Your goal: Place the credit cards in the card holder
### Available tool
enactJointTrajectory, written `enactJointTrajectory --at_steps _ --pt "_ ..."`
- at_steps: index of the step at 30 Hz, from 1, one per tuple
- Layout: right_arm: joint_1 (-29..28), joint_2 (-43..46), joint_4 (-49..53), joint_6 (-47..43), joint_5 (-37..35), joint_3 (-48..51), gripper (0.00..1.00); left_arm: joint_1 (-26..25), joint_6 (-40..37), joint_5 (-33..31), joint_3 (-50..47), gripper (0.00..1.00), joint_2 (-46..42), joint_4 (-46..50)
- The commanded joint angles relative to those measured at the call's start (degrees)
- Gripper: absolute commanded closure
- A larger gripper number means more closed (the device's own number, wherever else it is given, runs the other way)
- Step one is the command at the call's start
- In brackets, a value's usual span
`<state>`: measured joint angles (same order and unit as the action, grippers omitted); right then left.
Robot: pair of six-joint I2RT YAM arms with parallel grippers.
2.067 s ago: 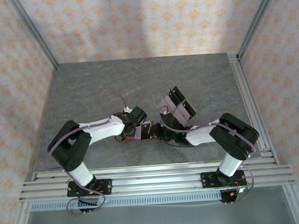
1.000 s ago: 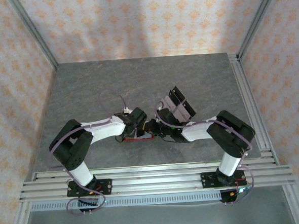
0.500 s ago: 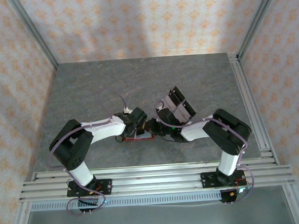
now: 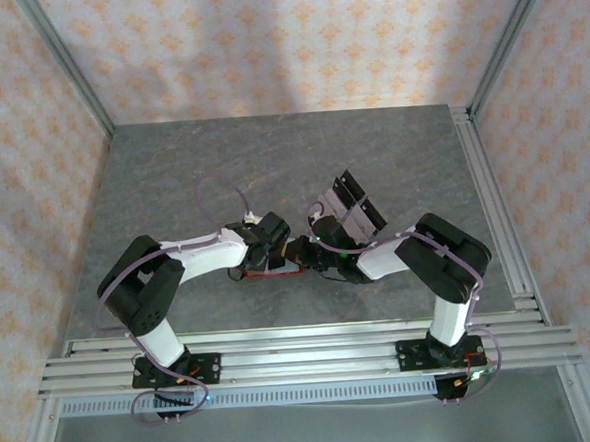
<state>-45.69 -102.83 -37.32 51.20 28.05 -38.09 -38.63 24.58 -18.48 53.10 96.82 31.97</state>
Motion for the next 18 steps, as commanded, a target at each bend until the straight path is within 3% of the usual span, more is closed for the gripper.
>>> enactJointTrajectory --at_steps 1,18 --pt "0.23 -1.12 -2.58 0.61 1.09 1.55 1.00 -0.30 1.06 -1.23 -0.51 0.60 1.44 2.05" --pt "0.17 -4.00 -6.07 3.11 0.50 1.09 1.00 -0.30 1.20 -1.09 -0.10 0.60 1.78 2.23"
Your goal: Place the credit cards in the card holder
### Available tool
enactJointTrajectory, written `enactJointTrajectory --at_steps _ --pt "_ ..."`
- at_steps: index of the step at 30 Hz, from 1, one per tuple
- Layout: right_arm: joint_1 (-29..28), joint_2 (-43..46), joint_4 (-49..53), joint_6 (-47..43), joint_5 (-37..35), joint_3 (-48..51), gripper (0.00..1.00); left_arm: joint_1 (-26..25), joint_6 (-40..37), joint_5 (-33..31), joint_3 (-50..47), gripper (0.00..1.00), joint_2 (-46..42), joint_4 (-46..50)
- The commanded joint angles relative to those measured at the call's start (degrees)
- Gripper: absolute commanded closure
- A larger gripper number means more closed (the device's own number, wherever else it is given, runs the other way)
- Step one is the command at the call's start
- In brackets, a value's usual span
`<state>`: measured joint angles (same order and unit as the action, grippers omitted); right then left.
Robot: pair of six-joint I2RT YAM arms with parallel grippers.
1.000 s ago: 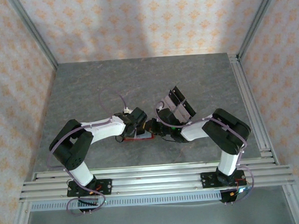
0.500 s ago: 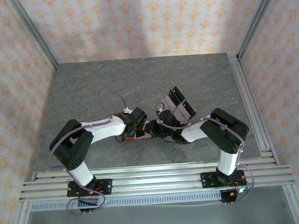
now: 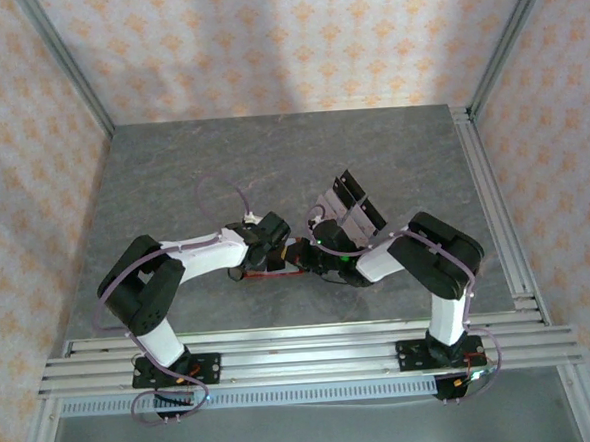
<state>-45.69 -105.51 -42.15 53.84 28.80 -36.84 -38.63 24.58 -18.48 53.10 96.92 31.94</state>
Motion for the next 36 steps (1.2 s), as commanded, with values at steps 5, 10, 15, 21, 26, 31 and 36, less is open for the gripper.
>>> enactJointTrajectory --at_steps 5,10,15,21,26,31,36 --pt "0.17 -1.46 -1.08 0.63 -1.15 -0.42 1.00 -0.30 1.26 -0.99 -0.27 0.60 1.63 2.20" --pt "0.14 -2.94 -2.40 1.69 -0.71 -0.95 1.00 -0.30 1.26 -0.92 -0.27 0.60 1.69 2.27" --pt "0.16 -4.08 -2.95 2.23 0.13 -1.54 1.00 -0.30 1.26 -0.71 -0.17 0.60 1.73 2.26" --pt "0.16 -4.07 -2.94 2.41 0.29 -1.40 1.00 -0.39 1.55 -1.19 0.72 0.60 1.93 3.11" --pt "0.16 -3.77 -2.91 2.47 0.47 -0.48 1.00 -0.22 3.52 -5.24 4.07 0.59 2.19 7.47" --pt "0.16 -3.45 -2.78 2.41 0.69 0.43 1.00 -0.13 4.23 -6.64 5.83 0.59 3.38 9.60" --pt "0.16 -3.20 -2.78 2.41 1.30 0.97 1.00 0.05 4.51 -6.76 5.45 0.59 4.11 9.86"
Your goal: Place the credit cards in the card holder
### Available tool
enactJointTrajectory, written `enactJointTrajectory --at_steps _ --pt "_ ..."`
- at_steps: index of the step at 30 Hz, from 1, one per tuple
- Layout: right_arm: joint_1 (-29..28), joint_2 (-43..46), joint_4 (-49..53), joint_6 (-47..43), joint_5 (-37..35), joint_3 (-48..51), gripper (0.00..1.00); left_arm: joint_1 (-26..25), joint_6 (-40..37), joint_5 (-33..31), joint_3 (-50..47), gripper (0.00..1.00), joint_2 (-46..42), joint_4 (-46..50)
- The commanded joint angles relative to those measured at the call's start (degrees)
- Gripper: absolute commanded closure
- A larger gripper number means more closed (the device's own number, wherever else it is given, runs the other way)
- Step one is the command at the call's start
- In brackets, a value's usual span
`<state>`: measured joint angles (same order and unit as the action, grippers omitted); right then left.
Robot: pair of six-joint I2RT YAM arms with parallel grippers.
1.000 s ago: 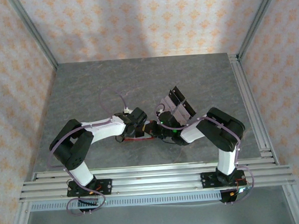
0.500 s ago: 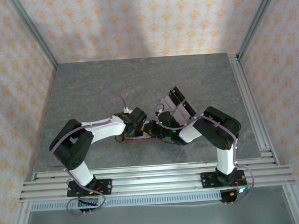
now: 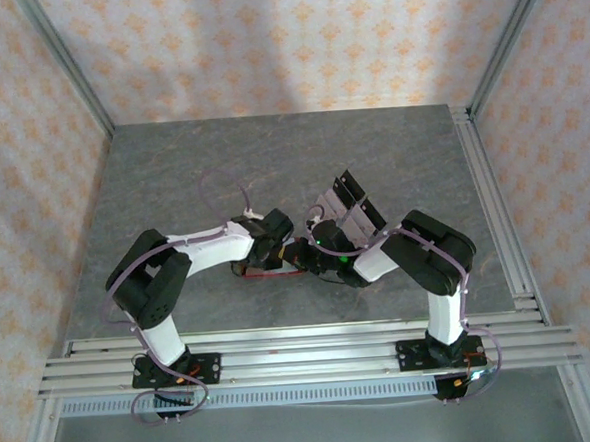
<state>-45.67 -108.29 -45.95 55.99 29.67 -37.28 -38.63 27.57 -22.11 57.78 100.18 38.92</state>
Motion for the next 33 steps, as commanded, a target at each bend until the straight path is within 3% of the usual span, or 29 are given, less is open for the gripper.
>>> enactJointTrajectory --at_steps 1,33 --pt "0.14 -0.33 1.00 0.26 0.56 1.57 1.00 0.05 1.60 -3.14 0.65 0.59 0.89 2.85" --pt "-0.73 -3.15 2.93 0.71 1.99 -2.66 1.00 0.04 1.96 -0.83 -2.14 0.60 1.95 0.27"
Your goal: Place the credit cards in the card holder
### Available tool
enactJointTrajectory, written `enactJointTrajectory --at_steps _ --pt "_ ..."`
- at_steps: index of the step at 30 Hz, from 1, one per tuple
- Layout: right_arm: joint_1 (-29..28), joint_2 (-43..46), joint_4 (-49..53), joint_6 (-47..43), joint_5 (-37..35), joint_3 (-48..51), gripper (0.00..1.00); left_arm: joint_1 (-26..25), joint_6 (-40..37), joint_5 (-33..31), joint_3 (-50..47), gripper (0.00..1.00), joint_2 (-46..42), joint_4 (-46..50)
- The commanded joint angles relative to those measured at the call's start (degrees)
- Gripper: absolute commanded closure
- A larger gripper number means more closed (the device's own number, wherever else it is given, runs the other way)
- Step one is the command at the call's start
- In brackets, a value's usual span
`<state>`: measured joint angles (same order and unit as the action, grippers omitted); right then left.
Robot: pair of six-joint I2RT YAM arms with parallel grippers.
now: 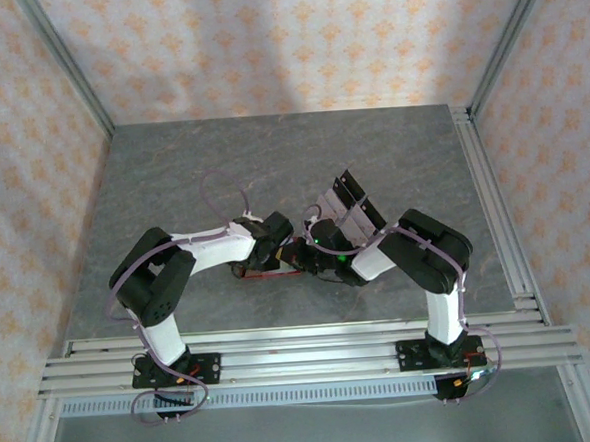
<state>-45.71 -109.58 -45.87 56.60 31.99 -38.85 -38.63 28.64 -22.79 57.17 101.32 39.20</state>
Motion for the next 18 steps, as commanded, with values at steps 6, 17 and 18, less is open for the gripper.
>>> enactJointTrajectory --at_steps 6,17,18 --pt "-1.31 -2.17 4.16 -0.17 -0.17 -1.92 1.00 0.05 0.78 0.18 -1.53 0.60 0.73 -0.36" --pt "-1.31 -1.62 7.40 -1.59 0.62 -2.89 0.95 0.04 0.63 0.31 -1.27 0.60 0.73 -0.29" --pt "-1.27 -1.36 7.95 -1.98 0.72 -2.91 0.89 0.09 0.63 0.45 -1.20 0.60 0.72 -0.32"
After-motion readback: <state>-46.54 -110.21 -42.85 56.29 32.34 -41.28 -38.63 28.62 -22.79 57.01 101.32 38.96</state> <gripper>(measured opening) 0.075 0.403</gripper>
